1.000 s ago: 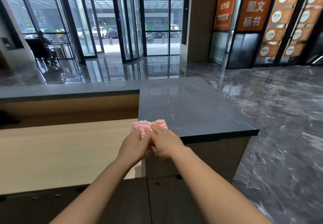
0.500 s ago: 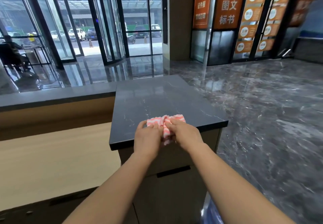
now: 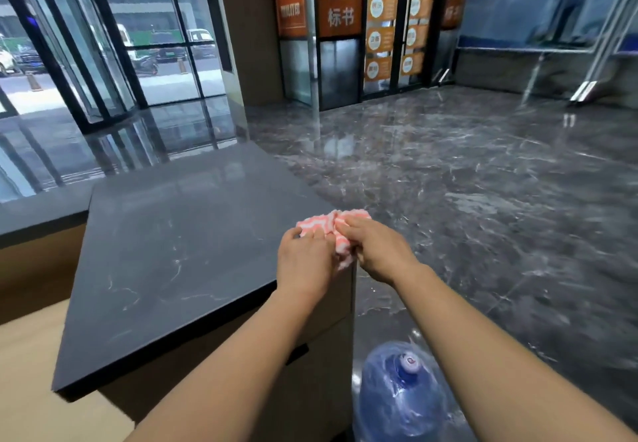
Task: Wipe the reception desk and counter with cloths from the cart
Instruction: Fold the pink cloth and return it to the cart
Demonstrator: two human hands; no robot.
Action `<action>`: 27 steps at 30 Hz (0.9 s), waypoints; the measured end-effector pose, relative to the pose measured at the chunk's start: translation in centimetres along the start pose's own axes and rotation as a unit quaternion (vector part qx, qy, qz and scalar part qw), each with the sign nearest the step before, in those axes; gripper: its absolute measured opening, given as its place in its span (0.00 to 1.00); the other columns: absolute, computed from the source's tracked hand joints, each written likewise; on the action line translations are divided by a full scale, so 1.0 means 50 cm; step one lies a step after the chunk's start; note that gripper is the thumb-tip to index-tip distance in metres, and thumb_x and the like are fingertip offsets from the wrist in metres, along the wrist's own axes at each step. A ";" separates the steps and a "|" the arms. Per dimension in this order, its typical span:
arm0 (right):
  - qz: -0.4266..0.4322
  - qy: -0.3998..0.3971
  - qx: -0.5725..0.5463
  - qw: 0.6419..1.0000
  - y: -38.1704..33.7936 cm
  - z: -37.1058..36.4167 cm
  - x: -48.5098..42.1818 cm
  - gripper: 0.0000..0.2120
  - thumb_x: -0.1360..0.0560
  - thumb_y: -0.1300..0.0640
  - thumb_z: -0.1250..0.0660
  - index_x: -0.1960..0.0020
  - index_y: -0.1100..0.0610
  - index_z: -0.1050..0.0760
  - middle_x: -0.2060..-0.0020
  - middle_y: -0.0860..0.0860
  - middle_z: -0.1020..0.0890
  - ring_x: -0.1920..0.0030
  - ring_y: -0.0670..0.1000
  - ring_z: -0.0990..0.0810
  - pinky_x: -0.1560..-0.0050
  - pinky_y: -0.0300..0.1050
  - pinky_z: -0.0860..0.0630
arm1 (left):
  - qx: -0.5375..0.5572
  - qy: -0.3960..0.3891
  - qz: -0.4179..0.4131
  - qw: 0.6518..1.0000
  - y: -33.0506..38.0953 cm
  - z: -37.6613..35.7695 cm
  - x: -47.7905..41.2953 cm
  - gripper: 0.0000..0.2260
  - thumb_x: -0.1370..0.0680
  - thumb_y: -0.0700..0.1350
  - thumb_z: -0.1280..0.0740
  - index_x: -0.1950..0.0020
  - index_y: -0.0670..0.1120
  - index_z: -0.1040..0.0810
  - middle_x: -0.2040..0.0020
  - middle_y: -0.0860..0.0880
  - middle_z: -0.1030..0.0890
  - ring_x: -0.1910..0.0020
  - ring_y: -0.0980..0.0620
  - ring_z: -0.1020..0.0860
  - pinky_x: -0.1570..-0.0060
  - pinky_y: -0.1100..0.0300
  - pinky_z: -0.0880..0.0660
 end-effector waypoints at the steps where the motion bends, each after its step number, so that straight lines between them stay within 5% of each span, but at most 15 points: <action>1: -0.022 0.007 -0.010 1.000 0.024 0.011 0.000 0.18 0.18 0.51 0.45 0.30 0.42 0.30 0.31 0.47 0.26 0.34 0.54 0.26 0.41 0.46 0.30 | 0.008 0.008 -0.012 1.000 0.016 -0.006 -0.021 0.16 0.20 0.55 0.43 0.38 0.50 0.23 0.45 0.48 0.19 0.44 0.48 0.23 0.33 0.57 0.41; 6: -0.109 0.022 0.001 0.994 0.121 0.054 0.005 0.23 0.25 0.61 0.40 0.37 0.41 0.23 0.43 0.48 0.18 0.43 0.56 0.22 0.48 0.48 0.25 | 0.042 0.005 -0.065 0.997 0.092 -0.038 -0.114 0.14 0.20 0.51 0.41 0.37 0.53 0.24 0.43 0.50 0.20 0.39 0.51 0.25 0.30 0.53 0.47; 10: -0.217 0.053 0.012 0.975 0.188 0.126 0.032 0.14 0.26 0.57 0.37 0.44 0.45 0.20 0.48 0.47 0.17 0.44 0.54 0.21 0.52 0.45 0.27 | 0.117 0.012 -0.147 0.982 0.183 -0.029 -0.161 0.22 0.25 0.50 0.37 0.31 0.52 0.31 0.31 0.52 0.29 0.26 0.51 0.38 0.30 0.47 0.52; 15: -0.328 0.104 -0.071 0.936 0.283 0.206 0.105 0.05 0.27 0.55 0.34 0.56 0.49 0.19 0.58 0.52 0.14 0.56 0.55 0.16 0.57 0.43 0.24 | 0.216 -0.021 -0.242 0.946 0.325 -0.013 -0.198 0.26 0.29 0.55 0.31 0.34 0.54 0.34 0.42 0.52 0.22 0.39 0.48 0.26 0.45 0.53 0.34; 19: -0.388 0.201 -0.188 0.880 0.341 0.246 0.192 0.07 0.30 0.60 0.28 0.63 0.50 0.21 0.63 0.54 0.15 0.64 0.54 0.16 0.63 0.46 0.20 | 0.283 -0.034 -0.258 0.923 0.419 -0.018 -0.216 0.15 0.22 0.50 0.38 0.36 0.51 0.29 0.45 0.47 0.19 0.45 0.43 0.23 0.51 0.53 0.28; 23: -0.441 0.348 -0.189 0.806 0.392 0.281 0.292 0.15 0.30 0.57 0.26 0.44 0.56 0.19 0.51 0.54 0.17 0.52 0.53 0.18 0.49 0.46 0.23 | 0.490 -0.137 -0.228 0.830 0.516 -0.027 -0.205 0.10 0.26 0.44 0.34 0.47 0.46 0.19 0.53 0.45 0.16 0.53 0.44 0.19 0.55 0.54 0.24; 27: -0.474 0.509 -0.142 0.704 0.399 0.311 0.413 0.08 0.28 0.55 0.29 0.49 0.55 0.18 0.56 0.49 0.17 0.52 0.50 0.19 0.51 0.42 0.26 | 0.683 -0.329 -0.076 0.648 0.611 -0.052 -0.165 0.09 0.27 0.41 0.32 0.50 0.39 0.18 0.63 0.43 0.17 0.67 0.48 0.21 0.67 0.56 0.23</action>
Point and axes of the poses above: each hand's wrist, its own x-axis away from the middle knuckle, its own z-axis out of the back of the hand, y = z × x, the point moved 4 cm from there along -x, towards the middle knuckle
